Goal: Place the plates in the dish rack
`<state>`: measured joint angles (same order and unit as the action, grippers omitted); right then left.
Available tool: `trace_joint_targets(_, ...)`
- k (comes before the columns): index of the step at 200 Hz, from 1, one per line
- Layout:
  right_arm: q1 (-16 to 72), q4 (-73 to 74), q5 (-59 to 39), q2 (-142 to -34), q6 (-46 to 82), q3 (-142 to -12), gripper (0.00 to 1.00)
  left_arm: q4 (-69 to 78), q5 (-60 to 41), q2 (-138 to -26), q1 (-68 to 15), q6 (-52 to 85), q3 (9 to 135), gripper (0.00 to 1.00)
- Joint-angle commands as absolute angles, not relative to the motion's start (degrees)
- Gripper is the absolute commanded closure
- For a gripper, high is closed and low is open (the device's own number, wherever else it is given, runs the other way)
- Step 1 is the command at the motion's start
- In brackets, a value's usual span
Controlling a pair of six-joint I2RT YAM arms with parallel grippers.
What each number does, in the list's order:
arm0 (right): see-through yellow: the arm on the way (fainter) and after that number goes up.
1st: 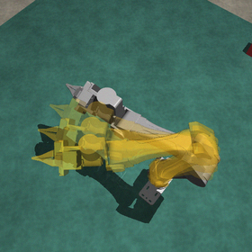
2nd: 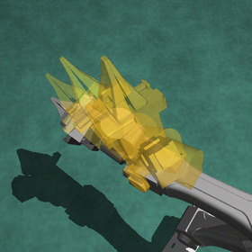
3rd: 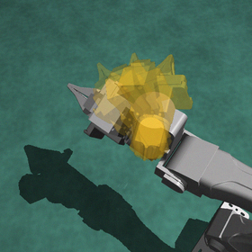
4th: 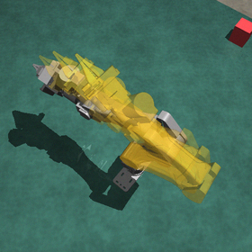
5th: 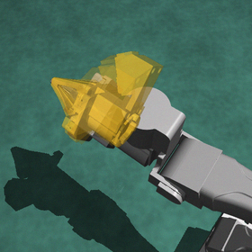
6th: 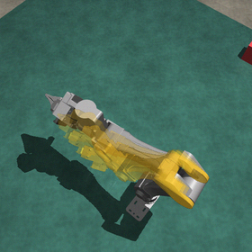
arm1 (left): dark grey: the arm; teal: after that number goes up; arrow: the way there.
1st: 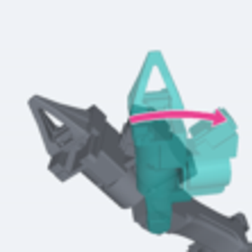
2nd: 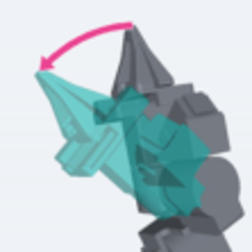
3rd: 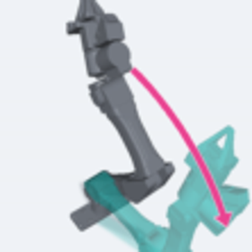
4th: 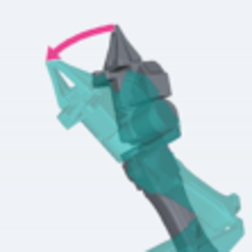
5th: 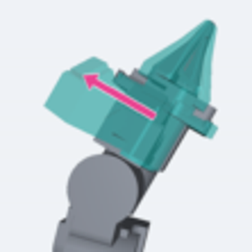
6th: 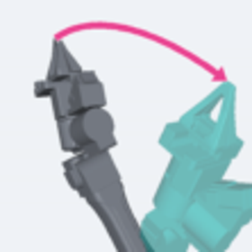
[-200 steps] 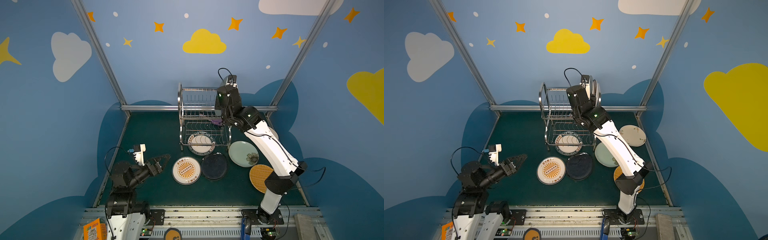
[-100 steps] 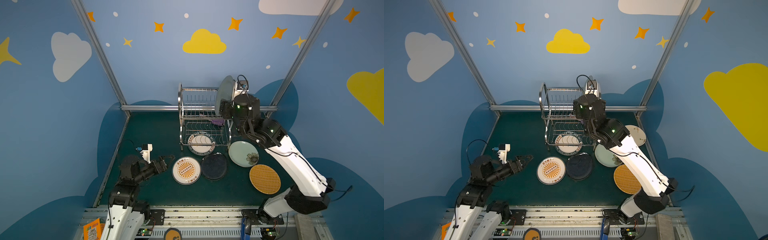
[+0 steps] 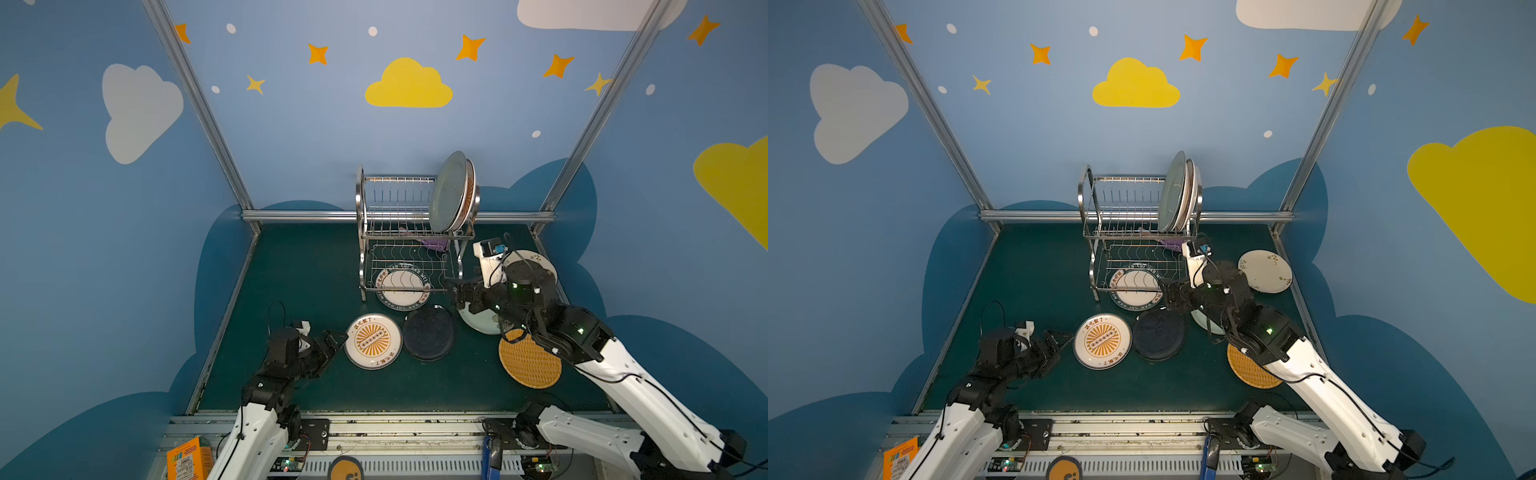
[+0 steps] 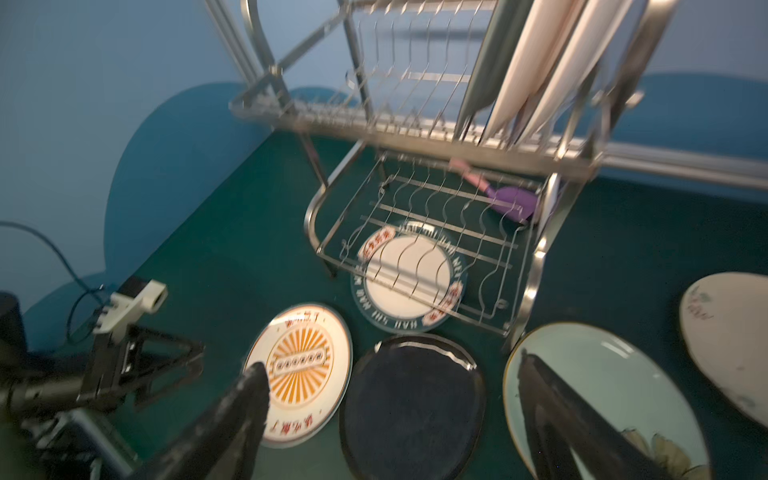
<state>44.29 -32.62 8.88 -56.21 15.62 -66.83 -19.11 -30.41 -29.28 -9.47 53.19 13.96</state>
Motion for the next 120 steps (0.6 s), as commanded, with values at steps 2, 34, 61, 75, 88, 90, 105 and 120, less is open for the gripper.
trace_joint_targets(2,42.4,-29.6,-5.1,-55.5,18.6,-61.2,0.08,-12.0,-27.9,-30.7,-11.2,56.3,11.4,0.12)
trace_joint_targets(34,40.7,-24.5,-13.9,-54.9,21.7,-54.5,0.08,-3.1,-29.1,-34.8,-12.7,57.5,7.0,0.17)
trace_joint_targets(61,39.0,-20.9,-20.0,-57.3,24.7,-50.4,0.08,-1.1,-28.0,-36.1,-13.2,56.8,5.6,0.20)
trace_joint_targets(75,38.8,-18.8,-21.5,-58.0,25.8,-48.4,0.08,2.2,-29.0,-38.0,-13.1,56.9,4.6,0.22)
trace_joint_targets(88,38.6,-17.2,-22.1,-58.0,26.7,-46.9,0.08,2.5,-28.9,-40.1,-13.1,56.6,5.1,0.25)
trace_joint_targets(90,38.6,-17.1,-22.3,-57.9,26.8,-46.7,0.08,2.7,-28.8,-40.4,-13.2,56.6,5.2,0.25)
trace_joint_targets(105,38.5,-16.4,-22.6,-58.1,27.4,-45.8,0.08,4.3,-28.9,-44.4,-13.2,56.3,5.6,0.31)
trace_joint_targets(120,38.3,-16.4,-22.7,-58.2,27.7,-45.4,0.08,4.6,-29.2,-49.0,-13.2,55.8,6.9,0.33)
